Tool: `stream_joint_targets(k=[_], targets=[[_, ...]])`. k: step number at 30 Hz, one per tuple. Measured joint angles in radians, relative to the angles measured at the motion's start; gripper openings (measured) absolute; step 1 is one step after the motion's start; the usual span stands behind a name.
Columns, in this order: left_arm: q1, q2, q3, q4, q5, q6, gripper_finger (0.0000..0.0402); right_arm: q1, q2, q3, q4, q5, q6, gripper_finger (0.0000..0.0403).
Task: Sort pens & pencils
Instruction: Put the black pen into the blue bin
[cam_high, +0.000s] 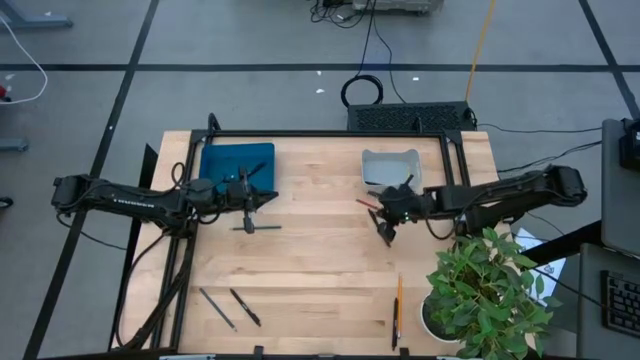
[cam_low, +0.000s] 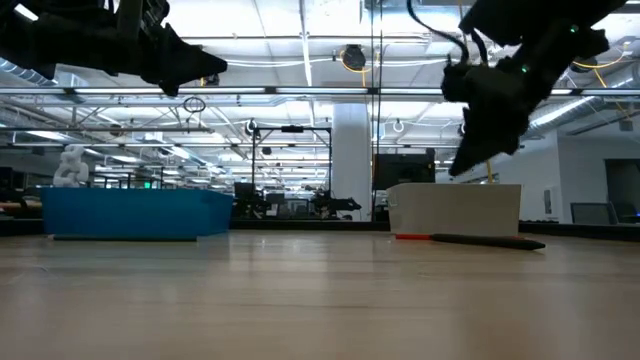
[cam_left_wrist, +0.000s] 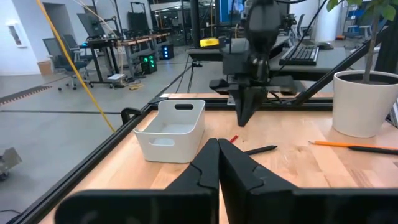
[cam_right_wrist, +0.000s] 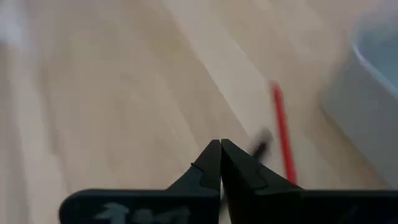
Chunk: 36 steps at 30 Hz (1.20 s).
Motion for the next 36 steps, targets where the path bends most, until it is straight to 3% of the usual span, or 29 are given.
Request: stream_joint_targets(k=[4, 17, 25, 31, 36], targets=[[0.0, 0.0, 0.0, 0.0, 0.0, 0.0, 0.0003, 0.014, 0.031, 0.0, -0.054, 0.081, 0.095, 0.0], [0.002, 0.0, 0.0, -0.017, -0.014, -0.002, 0.001, 0.07, 0.343, 0.288, -0.302, 0.06, 0.091, 0.0], [0.002, 0.0, 0.0, -0.037, -0.019, -0.02, 0.001, 0.07, 0.359, 0.268, -0.311, -0.051, 0.194, 0.0], [0.002, 0.0, 0.0, -0.037, -0.019, -0.022, 0.0003, 0.063, 0.359, 0.267, -0.27, -0.052, 0.222, 0.0001], [0.002, 0.0, 0.0, -0.037, -0.019, -0.03, 0.001, 0.051, 0.359, 0.267, -0.267, -0.053, 0.224, 0.0039]])
